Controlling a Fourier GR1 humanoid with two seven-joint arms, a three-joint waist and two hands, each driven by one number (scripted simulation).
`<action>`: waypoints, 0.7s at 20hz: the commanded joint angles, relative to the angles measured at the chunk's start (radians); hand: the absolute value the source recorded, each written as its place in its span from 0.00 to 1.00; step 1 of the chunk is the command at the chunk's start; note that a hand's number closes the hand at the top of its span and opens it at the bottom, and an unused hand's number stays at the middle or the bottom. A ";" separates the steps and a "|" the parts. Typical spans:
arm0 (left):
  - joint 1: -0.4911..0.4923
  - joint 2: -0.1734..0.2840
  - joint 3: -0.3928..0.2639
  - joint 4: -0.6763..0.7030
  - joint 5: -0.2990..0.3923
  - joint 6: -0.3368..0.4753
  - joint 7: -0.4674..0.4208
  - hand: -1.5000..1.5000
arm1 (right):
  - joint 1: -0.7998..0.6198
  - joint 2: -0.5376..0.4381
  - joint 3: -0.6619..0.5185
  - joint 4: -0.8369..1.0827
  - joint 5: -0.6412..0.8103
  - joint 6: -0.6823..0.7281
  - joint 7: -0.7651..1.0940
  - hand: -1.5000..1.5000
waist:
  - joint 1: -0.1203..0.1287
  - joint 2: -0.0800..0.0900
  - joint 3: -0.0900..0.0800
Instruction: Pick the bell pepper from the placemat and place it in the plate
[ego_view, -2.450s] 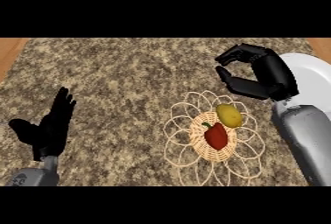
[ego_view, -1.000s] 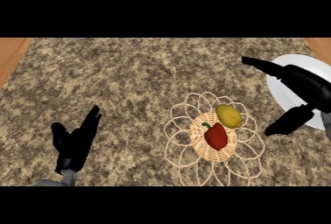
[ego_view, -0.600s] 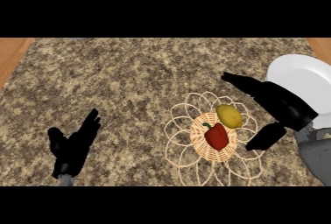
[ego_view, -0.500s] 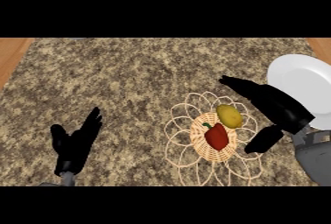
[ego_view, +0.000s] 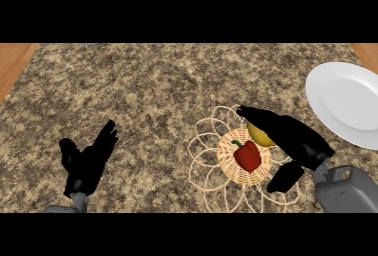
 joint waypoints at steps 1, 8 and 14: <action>0.023 -0.012 0.010 -0.057 -0.027 -0.006 0.057 0.50 | 0.064 0.043 -0.021 -0.017 0.075 0.015 -0.037 0.00 | 0.000 0.003 -0.004; 0.019 -0.053 0.009 0.024 -0.040 -0.029 0.005 0.50 | 0.012 0.067 0.004 0.042 0.217 0.009 0.013 0.00 | 0.000 0.004 -0.005; 0.064 -0.085 0.009 -0.012 -0.075 -0.035 -0.007 0.50 | 0.024 0.148 -0.009 0.130 0.312 -0.029 -0.045 0.00 | 0.001 0.004 -0.004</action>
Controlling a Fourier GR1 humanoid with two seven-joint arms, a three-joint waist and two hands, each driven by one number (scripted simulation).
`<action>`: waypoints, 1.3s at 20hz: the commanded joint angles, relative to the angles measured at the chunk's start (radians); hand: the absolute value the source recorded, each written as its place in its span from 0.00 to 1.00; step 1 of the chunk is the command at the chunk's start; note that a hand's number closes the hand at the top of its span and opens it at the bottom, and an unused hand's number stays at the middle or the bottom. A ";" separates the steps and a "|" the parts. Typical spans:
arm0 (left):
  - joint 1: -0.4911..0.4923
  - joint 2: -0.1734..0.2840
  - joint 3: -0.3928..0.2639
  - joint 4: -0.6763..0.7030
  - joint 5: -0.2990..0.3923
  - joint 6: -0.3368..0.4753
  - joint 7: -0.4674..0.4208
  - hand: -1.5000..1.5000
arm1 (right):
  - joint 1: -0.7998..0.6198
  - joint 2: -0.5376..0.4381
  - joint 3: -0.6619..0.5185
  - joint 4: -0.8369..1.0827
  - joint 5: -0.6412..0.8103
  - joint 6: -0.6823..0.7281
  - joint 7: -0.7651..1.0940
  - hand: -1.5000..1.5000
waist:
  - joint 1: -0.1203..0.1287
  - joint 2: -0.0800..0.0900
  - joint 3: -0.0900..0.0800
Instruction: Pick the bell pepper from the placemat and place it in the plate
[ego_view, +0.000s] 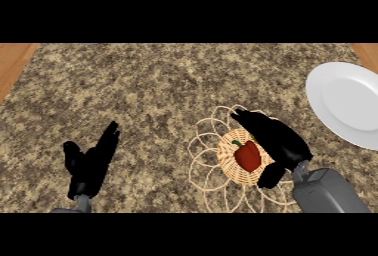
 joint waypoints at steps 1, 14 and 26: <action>-0.042 -0.041 0.016 0.148 -0.014 -0.024 -0.054 0.50 | -0.021 0.061 0.004 0.080 0.054 -0.011 -0.014 0.00 | -0.002 0.004 -0.004; 0.030 -0.004 0.072 0.084 -0.018 -0.097 -0.058 0.50 | -0.051 0.068 0.029 0.182 0.228 -0.013 -0.156 1.00 | 0.000 0.003 -0.004; 0.030 -0.046 0.064 0.012 -0.054 -0.040 0.022 0.50 | 0.262 0.002 -0.051 -0.067 0.187 -0.284 -0.401 1.00 | -0.041 -0.005 -0.003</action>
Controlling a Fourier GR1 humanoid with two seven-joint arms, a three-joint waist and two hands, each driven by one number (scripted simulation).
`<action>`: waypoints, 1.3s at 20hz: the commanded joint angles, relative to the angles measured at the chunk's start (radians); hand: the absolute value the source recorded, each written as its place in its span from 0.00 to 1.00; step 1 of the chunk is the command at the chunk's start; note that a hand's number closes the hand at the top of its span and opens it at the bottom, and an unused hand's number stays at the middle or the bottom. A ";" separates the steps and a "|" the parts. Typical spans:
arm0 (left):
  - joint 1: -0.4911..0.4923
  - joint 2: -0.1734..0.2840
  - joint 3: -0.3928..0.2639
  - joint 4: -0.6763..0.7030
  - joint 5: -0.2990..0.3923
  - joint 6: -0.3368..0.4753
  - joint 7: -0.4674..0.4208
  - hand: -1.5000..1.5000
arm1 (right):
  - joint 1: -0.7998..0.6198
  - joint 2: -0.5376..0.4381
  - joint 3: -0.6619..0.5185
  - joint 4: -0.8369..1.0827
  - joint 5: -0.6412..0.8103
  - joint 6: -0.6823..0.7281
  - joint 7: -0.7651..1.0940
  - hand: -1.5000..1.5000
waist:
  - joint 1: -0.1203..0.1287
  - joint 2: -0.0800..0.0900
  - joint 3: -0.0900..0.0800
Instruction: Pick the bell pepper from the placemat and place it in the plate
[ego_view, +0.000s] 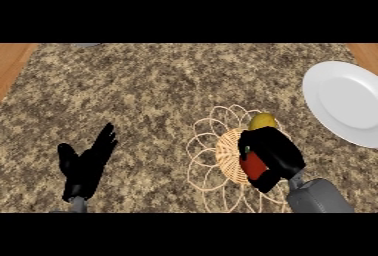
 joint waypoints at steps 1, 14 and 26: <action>0.023 -0.008 0.022 0.040 0.000 0.019 -0.014 0.50 | 0.261 -0.095 -0.016 -0.244 -0.073 -0.067 -0.110 1.00 | -0.053 -0.004 -0.003; 0.031 0.023 0.031 -0.014 0.023 -0.025 0.024 0.50 | 0.710 -0.132 -0.449 -0.614 -0.621 -0.195 -0.306 1.00 | -0.022 0.005 -0.003; 0.025 -0.031 -0.009 0.054 -0.019 -0.033 -0.048 0.50 | 0.339 -0.232 -0.786 -0.081 -0.951 -0.083 -0.354 1.00 | 0.021 0.012 -0.002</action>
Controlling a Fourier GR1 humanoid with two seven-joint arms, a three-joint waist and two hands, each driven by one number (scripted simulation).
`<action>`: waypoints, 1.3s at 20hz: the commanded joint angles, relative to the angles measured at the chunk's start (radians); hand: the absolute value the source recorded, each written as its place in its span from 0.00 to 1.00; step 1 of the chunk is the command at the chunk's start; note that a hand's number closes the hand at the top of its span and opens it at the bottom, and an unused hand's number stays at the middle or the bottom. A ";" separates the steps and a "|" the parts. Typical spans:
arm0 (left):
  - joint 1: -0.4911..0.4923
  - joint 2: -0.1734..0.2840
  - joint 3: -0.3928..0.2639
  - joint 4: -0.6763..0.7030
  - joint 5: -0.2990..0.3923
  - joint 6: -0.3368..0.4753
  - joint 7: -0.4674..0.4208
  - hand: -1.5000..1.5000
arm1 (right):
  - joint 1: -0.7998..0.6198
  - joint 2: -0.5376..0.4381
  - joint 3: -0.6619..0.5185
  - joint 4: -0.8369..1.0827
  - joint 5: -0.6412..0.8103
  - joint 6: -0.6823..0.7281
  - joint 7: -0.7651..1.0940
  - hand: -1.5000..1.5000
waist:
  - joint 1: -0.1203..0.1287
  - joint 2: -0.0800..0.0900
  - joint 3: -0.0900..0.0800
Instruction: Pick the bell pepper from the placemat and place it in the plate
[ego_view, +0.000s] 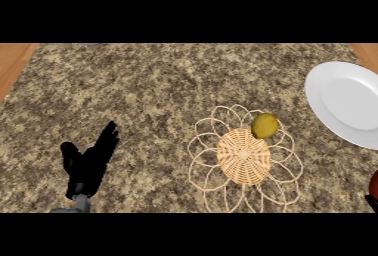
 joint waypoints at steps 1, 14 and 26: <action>-0.028 -0.030 -0.027 0.030 -0.031 0.026 0.037 0.50 | -0.187 -0.052 -0.069 0.293 -0.010 0.004 -0.056 1.00 | 0.014 0.007 -0.003; -0.050 -0.040 -0.041 0.016 -0.031 0.002 0.062 0.50 | -0.749 -0.169 -0.113 1.108 0.138 -0.163 -0.322 1.00 | 0.055 0.022 0.001; -0.071 -0.021 -0.032 0.023 -0.030 -0.029 0.049 0.50 | -0.890 -0.284 0.034 1.438 0.356 -0.171 -0.246 0.00 | 0.096 0.044 0.003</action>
